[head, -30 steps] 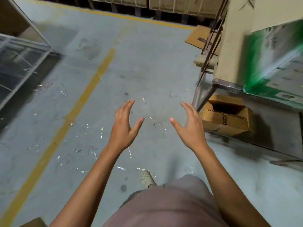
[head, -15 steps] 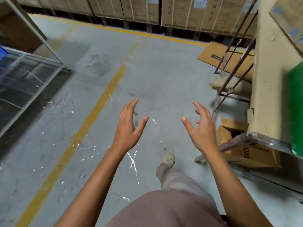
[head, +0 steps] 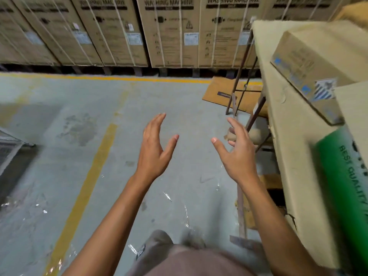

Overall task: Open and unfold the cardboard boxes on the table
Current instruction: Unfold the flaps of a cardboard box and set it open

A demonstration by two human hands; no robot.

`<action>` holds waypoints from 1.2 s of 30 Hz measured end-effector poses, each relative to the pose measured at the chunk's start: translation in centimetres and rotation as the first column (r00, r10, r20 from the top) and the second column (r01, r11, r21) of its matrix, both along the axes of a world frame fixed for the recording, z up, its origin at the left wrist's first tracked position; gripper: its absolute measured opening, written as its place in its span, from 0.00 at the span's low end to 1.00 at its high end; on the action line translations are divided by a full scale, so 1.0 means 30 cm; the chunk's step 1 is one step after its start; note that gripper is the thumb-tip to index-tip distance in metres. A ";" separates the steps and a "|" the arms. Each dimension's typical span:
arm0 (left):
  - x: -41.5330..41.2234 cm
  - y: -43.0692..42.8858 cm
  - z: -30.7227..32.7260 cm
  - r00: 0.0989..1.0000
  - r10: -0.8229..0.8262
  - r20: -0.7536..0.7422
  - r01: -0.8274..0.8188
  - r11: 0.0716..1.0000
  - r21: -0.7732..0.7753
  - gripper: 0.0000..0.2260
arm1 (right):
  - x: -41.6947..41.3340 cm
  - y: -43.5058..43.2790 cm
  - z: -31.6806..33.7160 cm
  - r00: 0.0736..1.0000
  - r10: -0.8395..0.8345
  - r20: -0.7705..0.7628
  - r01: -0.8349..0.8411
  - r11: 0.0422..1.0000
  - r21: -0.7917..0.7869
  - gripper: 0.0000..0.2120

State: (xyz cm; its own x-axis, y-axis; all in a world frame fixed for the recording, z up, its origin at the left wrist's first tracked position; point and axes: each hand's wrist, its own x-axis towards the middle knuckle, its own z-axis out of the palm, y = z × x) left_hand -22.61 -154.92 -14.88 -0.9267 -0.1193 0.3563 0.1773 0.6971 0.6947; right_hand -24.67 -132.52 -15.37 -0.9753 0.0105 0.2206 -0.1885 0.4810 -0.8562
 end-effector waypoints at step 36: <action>-2.084 1.245 0.287 0.289 -0.954 0.078 0.900 0.243 -0.361 0.27 | -1.222 0.734 0.212 0.378 -0.919 -0.109 0.899 0.337 0.279 0.27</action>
